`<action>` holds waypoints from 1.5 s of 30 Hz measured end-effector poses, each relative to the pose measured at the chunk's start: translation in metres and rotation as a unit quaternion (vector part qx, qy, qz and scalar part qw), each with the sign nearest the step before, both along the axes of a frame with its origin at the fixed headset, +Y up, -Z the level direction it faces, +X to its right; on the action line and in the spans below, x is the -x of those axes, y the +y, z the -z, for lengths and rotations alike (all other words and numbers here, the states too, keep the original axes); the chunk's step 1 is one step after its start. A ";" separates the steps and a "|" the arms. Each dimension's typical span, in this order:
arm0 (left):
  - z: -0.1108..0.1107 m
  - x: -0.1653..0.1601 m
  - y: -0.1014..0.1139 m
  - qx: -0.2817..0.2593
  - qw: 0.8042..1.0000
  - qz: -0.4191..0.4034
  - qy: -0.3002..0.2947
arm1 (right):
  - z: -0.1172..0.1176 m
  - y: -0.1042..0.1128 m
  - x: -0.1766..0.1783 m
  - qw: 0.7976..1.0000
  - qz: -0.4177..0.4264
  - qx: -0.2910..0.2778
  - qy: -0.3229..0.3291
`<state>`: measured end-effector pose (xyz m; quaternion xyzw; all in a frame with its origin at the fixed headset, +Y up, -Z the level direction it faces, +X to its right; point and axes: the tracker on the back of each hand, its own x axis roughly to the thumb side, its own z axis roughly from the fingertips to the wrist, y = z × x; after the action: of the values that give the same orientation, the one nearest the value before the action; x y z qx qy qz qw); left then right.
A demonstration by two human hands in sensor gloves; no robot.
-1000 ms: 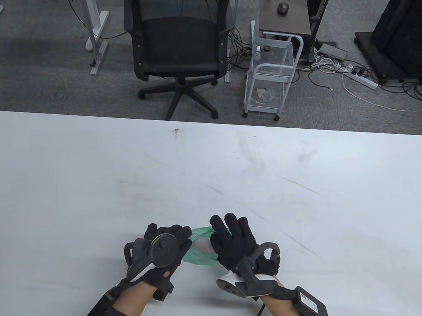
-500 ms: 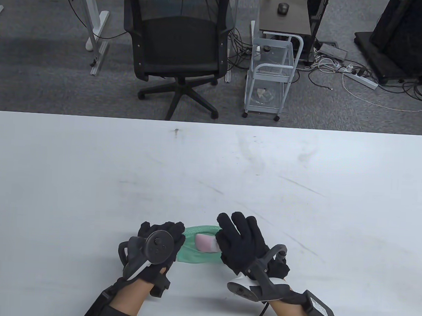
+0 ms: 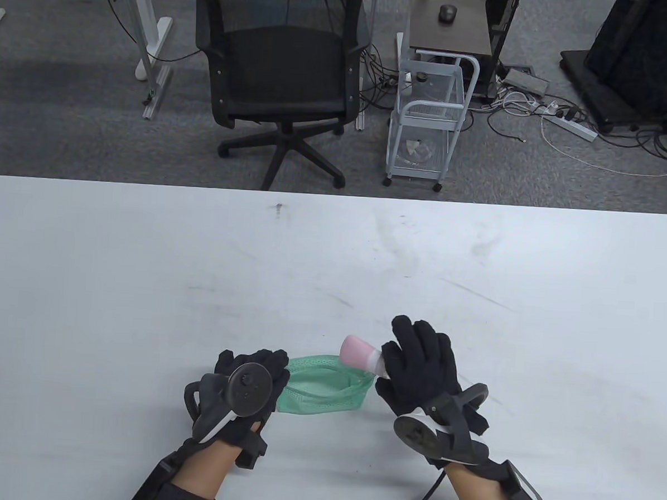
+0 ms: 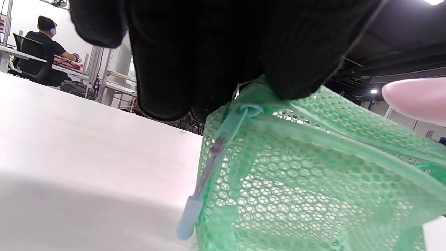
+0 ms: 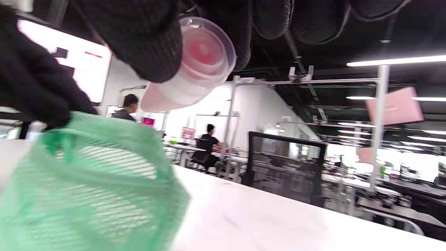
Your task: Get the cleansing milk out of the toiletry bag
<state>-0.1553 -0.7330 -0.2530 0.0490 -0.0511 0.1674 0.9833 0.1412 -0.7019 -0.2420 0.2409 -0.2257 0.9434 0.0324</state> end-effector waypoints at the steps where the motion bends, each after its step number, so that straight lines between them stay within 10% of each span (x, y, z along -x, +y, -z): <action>1: 0.000 0.000 0.000 0.000 1.000 0.000 0.000 | 0.002 0.000 -0.003 1.000 0.005 0.005 -0.011; 13: 0.000 0.001 0.000 0.004 1.000 -0.001 0.001 | 0.038 -0.016 -0.052 0.972 0.043 0.136 -0.184; 45: 0.000 0.004 0.000 0.013 1.000 -0.004 0.002 | 0.068 -0.076 -0.073 0.908 0.014 0.318 -0.270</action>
<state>-0.1590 -0.7334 -0.2529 0.0368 -0.0471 0.1722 0.9833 0.2139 -0.7783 -0.3100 -0.0498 0.0831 0.9936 0.0587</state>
